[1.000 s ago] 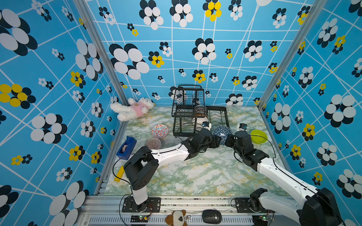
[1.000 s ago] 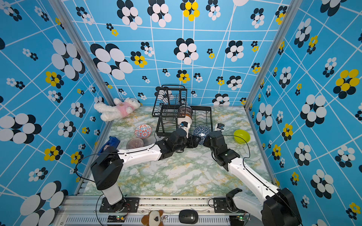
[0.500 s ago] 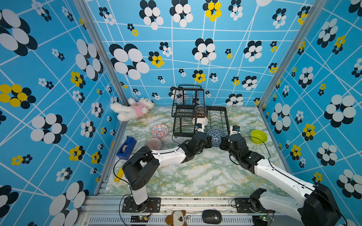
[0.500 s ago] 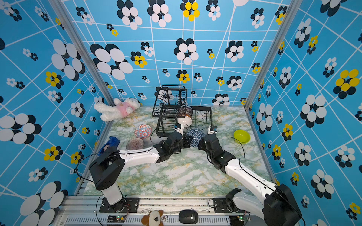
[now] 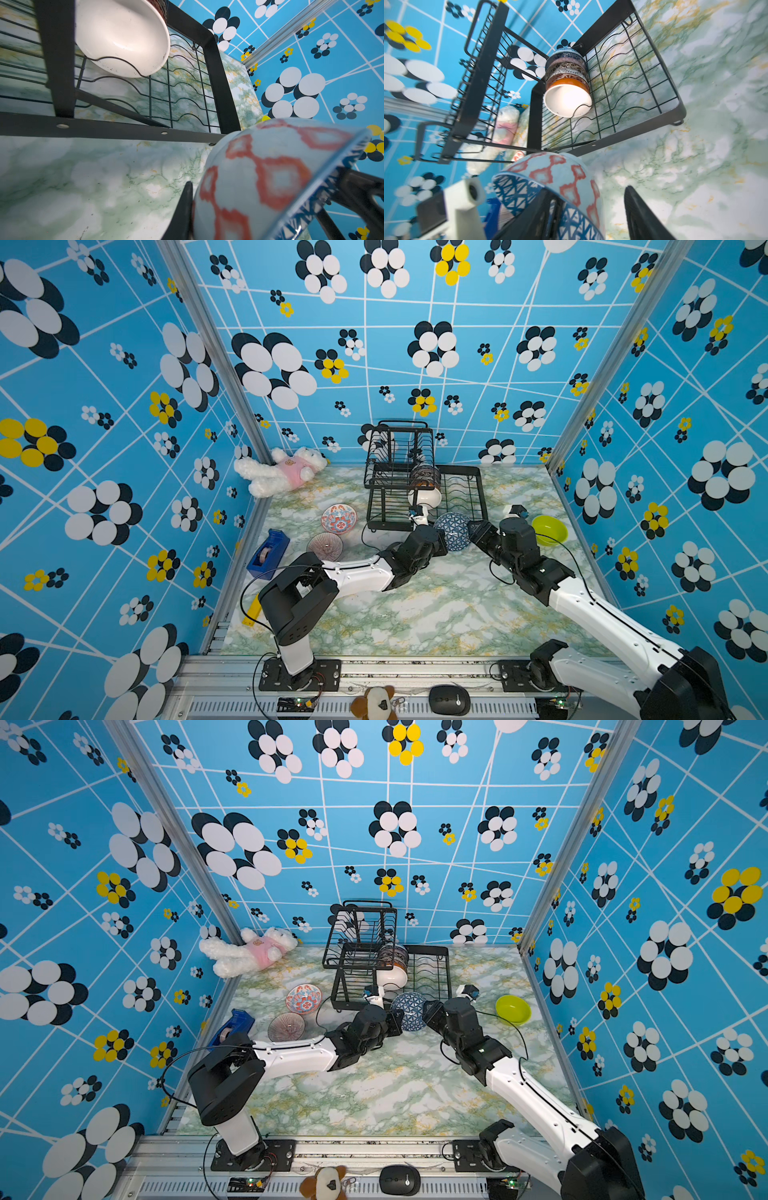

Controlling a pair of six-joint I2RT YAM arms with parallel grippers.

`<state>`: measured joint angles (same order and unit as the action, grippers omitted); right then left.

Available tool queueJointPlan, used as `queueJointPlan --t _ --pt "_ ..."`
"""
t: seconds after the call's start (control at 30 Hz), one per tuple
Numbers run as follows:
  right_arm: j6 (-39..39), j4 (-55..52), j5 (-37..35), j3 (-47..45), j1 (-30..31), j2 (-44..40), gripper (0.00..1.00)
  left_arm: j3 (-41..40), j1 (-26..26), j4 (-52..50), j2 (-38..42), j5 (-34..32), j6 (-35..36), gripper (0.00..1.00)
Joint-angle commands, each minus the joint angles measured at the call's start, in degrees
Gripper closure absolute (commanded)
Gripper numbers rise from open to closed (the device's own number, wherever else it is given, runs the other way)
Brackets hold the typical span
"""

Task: Load bowls into a dish rack
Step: Pick up the bowl from the top-right of the table.

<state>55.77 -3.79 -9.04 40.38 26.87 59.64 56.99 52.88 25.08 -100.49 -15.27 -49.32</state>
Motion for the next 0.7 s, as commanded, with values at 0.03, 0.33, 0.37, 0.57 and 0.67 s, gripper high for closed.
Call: queueJointPlan --t 0.03,0.33,0.37,0.57,0.67 --pt "13.25 2.38 1.44 -0.25 -5.58 -3.06 0.28 -1.9 1.28 1.99 1.45 -8.01 2.71 1.0" --pt "34.19 9.31 3.31 -2.33 -6.22 -3.41 0.02 0.26 4.28 5.47 -1.51 -14.35 13.94 1.0" --pt "36.15 9.94 3.62 -2.54 -6.22 -3.29 0.01 0.67 4.46 5.74 -1.88 -14.77 14.94 1.0" --pt "44.88 10.87 0.24 -3.97 -4.16 -5.02 0.01 2.1 5.05 7.73 -4.03 -15.98 19.31 1.0" --pt "45.92 9.59 -2.92 -3.83 -1.83 -6.11 0.01 2.75 5.47 8.96 -4.87 -16.65 21.72 1.0"
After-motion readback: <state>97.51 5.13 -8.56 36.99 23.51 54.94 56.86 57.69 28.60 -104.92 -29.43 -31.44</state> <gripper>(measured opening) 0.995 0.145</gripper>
